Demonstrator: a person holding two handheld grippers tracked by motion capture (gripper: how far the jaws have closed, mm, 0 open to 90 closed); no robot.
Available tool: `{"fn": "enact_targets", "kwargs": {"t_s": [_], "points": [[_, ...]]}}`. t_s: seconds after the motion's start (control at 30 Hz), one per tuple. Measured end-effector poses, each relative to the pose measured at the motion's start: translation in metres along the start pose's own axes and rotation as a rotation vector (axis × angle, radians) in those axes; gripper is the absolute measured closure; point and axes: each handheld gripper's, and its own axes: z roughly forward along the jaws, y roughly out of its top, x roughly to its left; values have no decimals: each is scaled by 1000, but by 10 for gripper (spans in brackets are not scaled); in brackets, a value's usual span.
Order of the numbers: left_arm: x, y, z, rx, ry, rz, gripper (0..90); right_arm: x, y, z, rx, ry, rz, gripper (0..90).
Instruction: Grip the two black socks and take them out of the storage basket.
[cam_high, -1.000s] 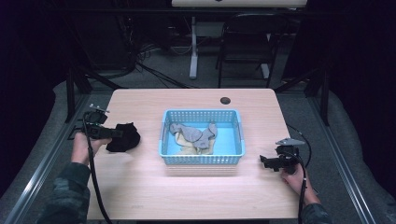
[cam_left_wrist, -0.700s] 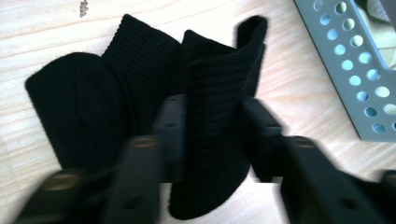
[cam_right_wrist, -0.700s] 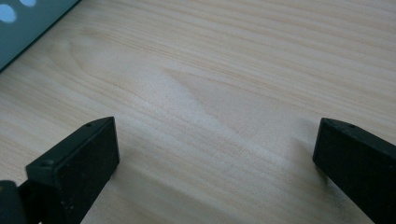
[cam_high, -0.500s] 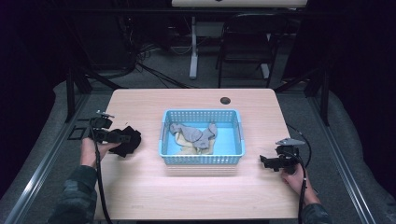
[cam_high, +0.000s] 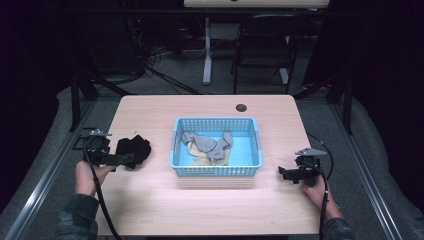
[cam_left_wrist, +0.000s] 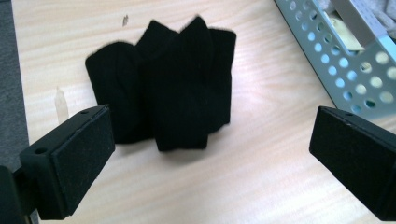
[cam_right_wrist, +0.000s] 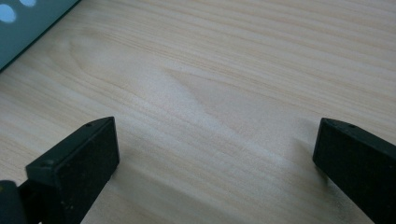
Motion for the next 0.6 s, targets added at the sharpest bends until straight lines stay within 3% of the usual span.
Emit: {"fn": "enact_targets", "kwargs": {"t_s": [0.23,0.6], "points": [[-2,-35,0,-19,42,-25,2,0,0,0,0,0,0,0],[4,-42,4,-22,42,-43,2,0,0,0,0,0,0,0]]}}
